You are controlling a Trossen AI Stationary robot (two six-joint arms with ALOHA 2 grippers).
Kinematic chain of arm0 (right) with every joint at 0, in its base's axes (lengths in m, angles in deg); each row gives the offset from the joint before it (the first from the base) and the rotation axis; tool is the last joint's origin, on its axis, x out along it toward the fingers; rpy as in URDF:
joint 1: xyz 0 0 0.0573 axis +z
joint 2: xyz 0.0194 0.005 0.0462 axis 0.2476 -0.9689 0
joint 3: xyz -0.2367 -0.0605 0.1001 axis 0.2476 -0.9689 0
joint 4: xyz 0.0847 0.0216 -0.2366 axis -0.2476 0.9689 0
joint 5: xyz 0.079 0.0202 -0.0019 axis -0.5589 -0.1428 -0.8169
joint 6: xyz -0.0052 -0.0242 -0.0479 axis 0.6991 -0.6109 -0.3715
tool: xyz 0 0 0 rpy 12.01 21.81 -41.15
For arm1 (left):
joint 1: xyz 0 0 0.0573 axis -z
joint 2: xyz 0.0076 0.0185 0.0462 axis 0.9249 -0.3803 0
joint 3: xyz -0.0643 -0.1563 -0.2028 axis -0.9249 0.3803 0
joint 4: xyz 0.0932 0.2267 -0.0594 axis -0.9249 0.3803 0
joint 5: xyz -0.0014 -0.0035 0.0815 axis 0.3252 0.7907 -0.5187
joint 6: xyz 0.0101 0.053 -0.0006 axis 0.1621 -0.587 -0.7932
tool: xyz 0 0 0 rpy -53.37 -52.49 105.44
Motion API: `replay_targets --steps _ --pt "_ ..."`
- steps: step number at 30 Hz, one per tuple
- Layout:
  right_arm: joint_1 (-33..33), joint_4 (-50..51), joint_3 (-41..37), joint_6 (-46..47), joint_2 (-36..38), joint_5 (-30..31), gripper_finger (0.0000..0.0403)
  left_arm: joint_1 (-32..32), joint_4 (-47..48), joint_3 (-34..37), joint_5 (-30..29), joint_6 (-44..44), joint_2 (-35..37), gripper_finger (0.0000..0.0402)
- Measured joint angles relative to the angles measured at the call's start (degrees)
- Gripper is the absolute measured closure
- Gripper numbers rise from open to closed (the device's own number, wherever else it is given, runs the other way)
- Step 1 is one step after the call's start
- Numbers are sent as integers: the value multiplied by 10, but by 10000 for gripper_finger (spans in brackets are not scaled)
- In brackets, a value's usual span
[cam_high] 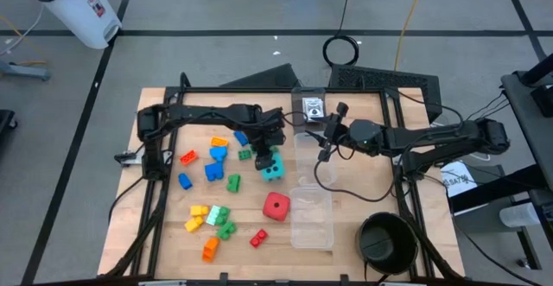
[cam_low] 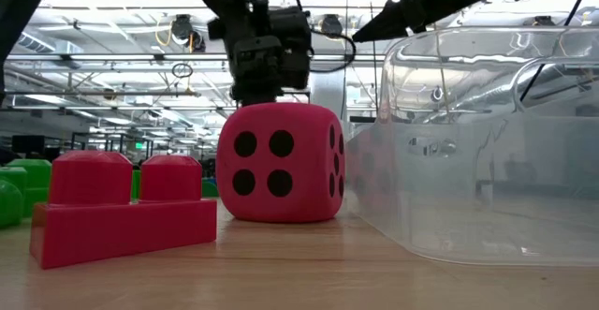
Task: Pick & Place Toys
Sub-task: Put the blue dice into the middle transparent bin
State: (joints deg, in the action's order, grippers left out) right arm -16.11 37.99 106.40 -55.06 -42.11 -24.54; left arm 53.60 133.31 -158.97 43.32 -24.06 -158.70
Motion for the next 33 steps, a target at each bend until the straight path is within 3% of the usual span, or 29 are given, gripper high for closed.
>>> replay_targets --steps 5,13,21,33 --pt "0 25 0 9 33 1 232 10 3 0 -87 7 65 346" --pt "0 86 0 44 93 0 232 48 -58 -1 -232 4 141 369" --pt "1 119 0 61 117 0 232 93 -171 -2 -252 -34 131 384" --pt "1 123 0 64 125 0 232 130 -295 -3 -372 -93 62 397"
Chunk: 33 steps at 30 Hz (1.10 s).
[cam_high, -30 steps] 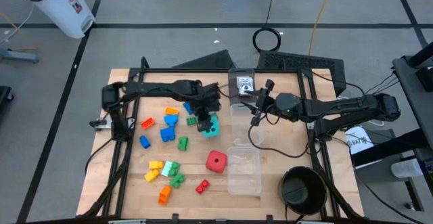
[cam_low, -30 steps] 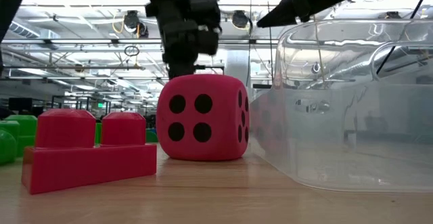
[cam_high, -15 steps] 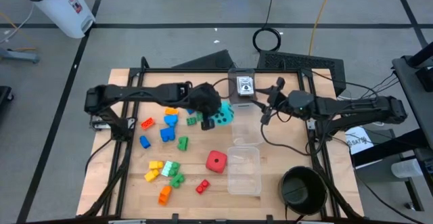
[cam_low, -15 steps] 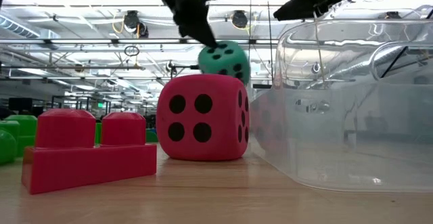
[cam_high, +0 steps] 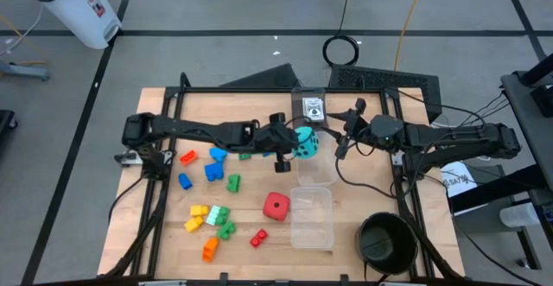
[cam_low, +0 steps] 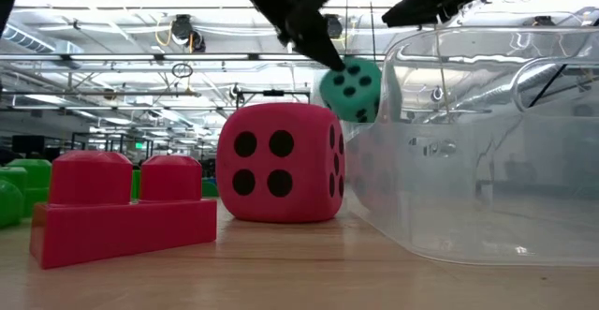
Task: Pick & Place Toys
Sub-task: Put the blue dice into the middle transparent bin
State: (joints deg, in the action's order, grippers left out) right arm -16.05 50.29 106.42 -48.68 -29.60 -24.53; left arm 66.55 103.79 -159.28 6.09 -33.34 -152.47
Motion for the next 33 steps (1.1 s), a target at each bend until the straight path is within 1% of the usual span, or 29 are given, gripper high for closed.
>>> replay_targets --steps 5,10,17,22,28,33 --pt "0 0 0 0 0 0 232 9 -24 0 -42 -25 -40 400" --pt "0 -1 0 0 0 0 232 15 -65 0 -42 -34 -70 401" --pt "0 -1 0 0 -1 0 232 10 -81 0 -44 -38 -105 400" --pt "0 2 0 1 -1 0 232 2 -89 0 -69 -38 -124 375" --pt "0 4 0 0 -1 0 232 -4 -91 0 -72 -26 -125 350" --pt "0 6 0 0 -1 0 232 -3 -101 0 -64 -10 -125 341"
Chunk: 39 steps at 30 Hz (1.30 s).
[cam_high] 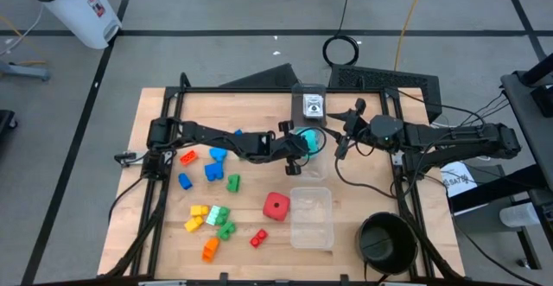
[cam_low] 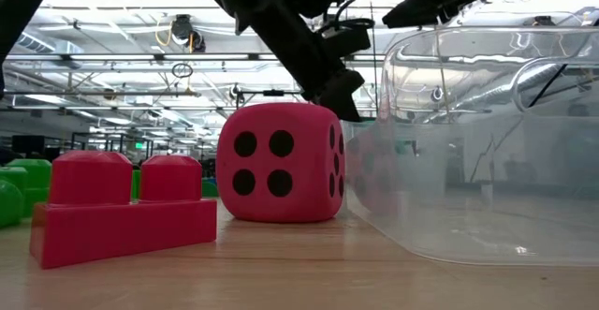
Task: Pick & Place Toys
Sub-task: Put the blue dice into the middle transparent bin
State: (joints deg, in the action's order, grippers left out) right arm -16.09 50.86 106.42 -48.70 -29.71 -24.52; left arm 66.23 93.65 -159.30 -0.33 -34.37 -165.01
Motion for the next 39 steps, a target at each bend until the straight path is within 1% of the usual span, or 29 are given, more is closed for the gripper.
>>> replay_targets --steps 14,17,23,27,31,37,39 --pt "0 1 0 1 0 0 232 3 -1 0 2 20 0 333" --pt "0 1 0 1 0 0 232 3 0 0 2 27 0 304" --pt "0 1 0 1 0 0 232 3 -1 0 0 37 0 212" --pt "0 1 0 1 0 0 232 3 -4 0 -3 18 0 168" --pt "0 1 0 1 0 0 232 3 -4 0 -26 -12 0 145" --pt "0 1 0 2 0 0 232 4 -11 0 -139 4 0 139" --pt "0 1 0 2 0 0 232 3 -11 0 -135 8 0 143"
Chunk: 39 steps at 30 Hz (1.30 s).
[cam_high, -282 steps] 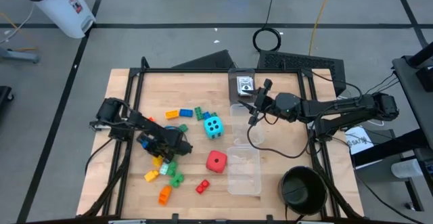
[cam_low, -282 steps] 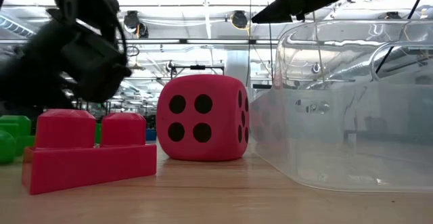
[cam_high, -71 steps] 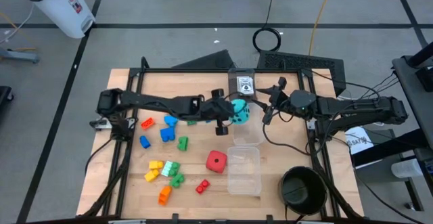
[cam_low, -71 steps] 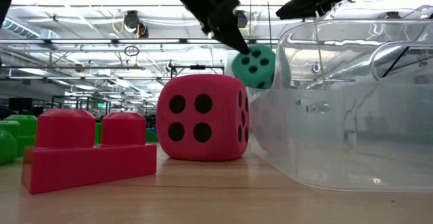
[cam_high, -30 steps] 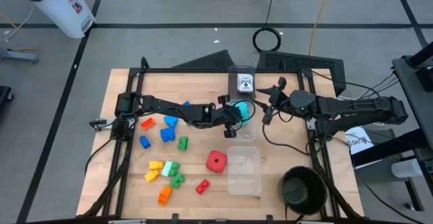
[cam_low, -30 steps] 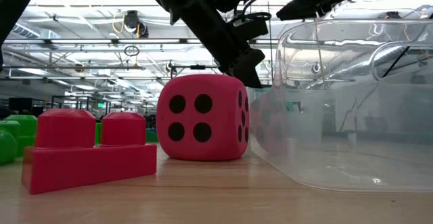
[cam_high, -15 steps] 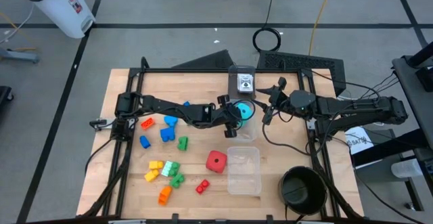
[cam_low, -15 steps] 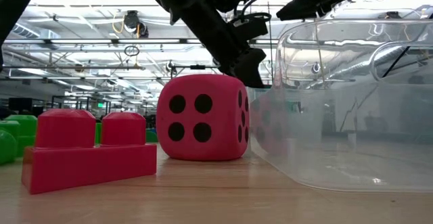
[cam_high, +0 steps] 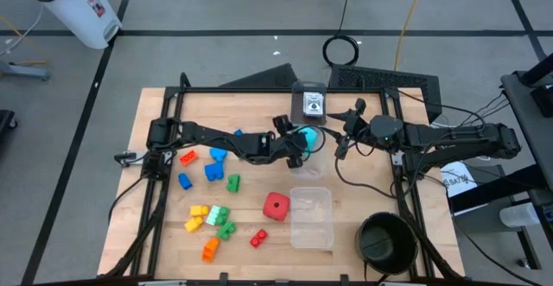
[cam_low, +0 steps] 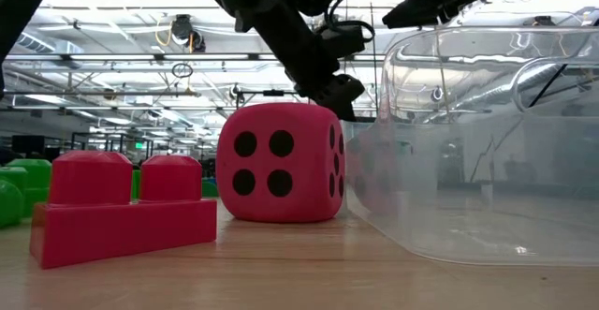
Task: Pick & Place Toys
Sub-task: Put the blue dice into the middle transparent bin
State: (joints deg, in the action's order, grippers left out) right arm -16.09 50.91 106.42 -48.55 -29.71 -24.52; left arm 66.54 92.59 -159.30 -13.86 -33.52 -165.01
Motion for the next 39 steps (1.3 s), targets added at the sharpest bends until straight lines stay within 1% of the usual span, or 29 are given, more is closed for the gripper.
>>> replay_targets --steps 4,11,14,17,20,22,24,27,29,32,33,34,37,39 --pt "0 0 0 0 0 0 232 1 0 0 29 1 0 146" --pt "0 0 0 0 0 0 232 8 1 0 74 3 0 138" --pt "0 0 0 0 0 0 232 13 2 0 69 0 0 139" --pt "0 2 0 0 0 0 232 16 -1 0 50 -19 3 145" --pt "0 3 0 0 0 0 232 21 -5 0 26 -16 14 153" --pt "0 4 0 0 0 0 232 23 -6 0 39 -10 22 162" --pt "0 6 0 0 0 0 232 24 11 0 86 -1 26 177" --pt "0 7 0 0 0 0 232 24 27 0 196 3 26 226" --pt "0 6 0 0 0 0 232 25 45 0 244 1 25 276" --pt "0 6 0 0 0 0 232 19 68 0 282 -3 19 366" --pt "0 6 0 0 0 0 232 16 76 1 290 -1 18 383" --pt "0 5 0 0 0 0 232 13 75 1 295 2 16 388" --pt "0 3 0 0 0 0 232 7 68 0 293 6 11 384" --pt "0 1 0 0 0 0 232 3 67 0 293 9 5 392"
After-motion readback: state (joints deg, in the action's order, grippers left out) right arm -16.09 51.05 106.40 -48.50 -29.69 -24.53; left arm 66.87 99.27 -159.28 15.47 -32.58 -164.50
